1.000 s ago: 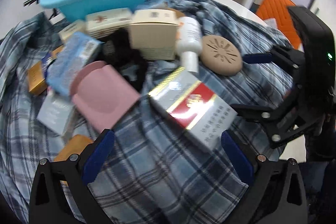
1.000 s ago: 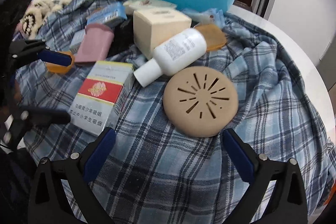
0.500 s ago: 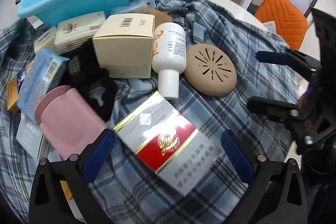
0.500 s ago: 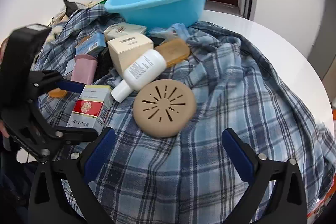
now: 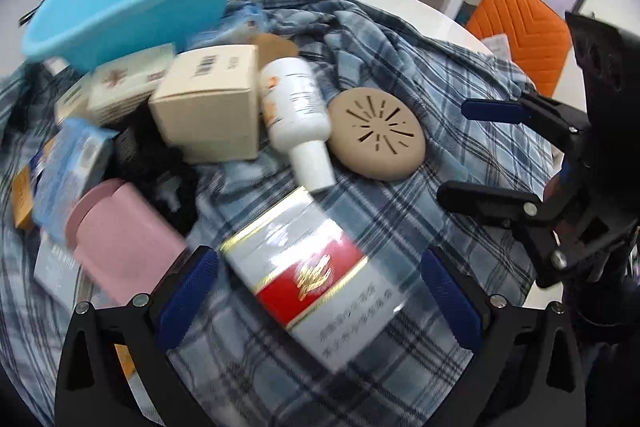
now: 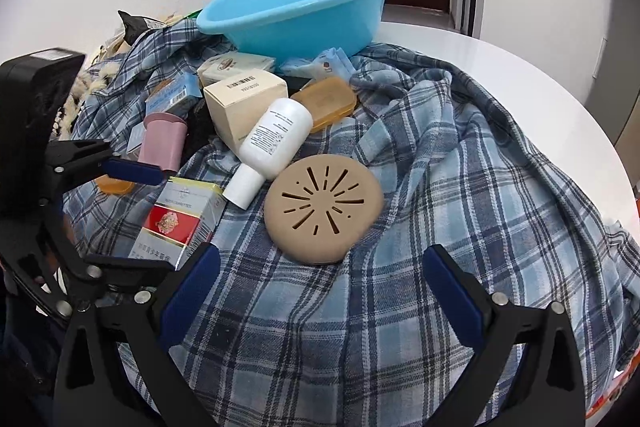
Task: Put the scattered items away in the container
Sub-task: 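Reach the left gripper down to the red-and-white FILTER CIGARETTES pack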
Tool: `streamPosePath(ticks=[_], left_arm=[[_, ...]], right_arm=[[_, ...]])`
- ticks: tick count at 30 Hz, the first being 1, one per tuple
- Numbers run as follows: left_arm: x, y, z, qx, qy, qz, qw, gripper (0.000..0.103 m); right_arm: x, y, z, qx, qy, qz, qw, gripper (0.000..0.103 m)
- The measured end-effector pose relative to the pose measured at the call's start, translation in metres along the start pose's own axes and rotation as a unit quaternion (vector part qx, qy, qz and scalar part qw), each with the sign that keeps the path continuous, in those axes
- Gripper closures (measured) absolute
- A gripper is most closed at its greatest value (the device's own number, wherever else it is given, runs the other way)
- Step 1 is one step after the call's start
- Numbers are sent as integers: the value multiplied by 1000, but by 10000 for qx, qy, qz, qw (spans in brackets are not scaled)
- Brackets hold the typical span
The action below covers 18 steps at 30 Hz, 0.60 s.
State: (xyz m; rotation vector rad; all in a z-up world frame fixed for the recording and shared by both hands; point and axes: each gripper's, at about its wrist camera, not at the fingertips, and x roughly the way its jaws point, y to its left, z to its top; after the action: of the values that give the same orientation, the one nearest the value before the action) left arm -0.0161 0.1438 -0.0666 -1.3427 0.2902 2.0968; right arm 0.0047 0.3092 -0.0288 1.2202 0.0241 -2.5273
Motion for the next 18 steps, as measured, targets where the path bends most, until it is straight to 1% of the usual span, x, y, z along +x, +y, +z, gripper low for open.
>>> streamPosePath(ticks=[1, 4, 5, 10, 13, 16, 18], left_arm=[[-2, 1, -3, -33, 12, -84, 10000, 0], [3, 2, -7, -154, 200, -509, 9984, 0], [7, 2, -6, -179, 247, -557, 9980, 0], [15, 1, 5, -255, 218, -506, 9982, 0], [16, -2, 15, -159, 150, -551, 9982, 0], [27, -2, 22, -79, 247, -279, 9993, 0], [34, 3, 22, -186, 328, -60, 9993, 0]], right_arm=[[0, 0, 0, 1, -9, 31, 10000, 2], [1, 1, 1, 12, -15, 76, 10000, 2], [1, 1, 2, 18, -14, 71, 10000, 2], [0, 0, -1, 39, 17, 64, 10000, 2], [-1, -7, -5, 150, 32, 0, 9999, 2], [-3, -16, -7, 326, 15, -16, 9995, 2], [-4, -19, -8, 403, -6, -2, 9992, 2]])
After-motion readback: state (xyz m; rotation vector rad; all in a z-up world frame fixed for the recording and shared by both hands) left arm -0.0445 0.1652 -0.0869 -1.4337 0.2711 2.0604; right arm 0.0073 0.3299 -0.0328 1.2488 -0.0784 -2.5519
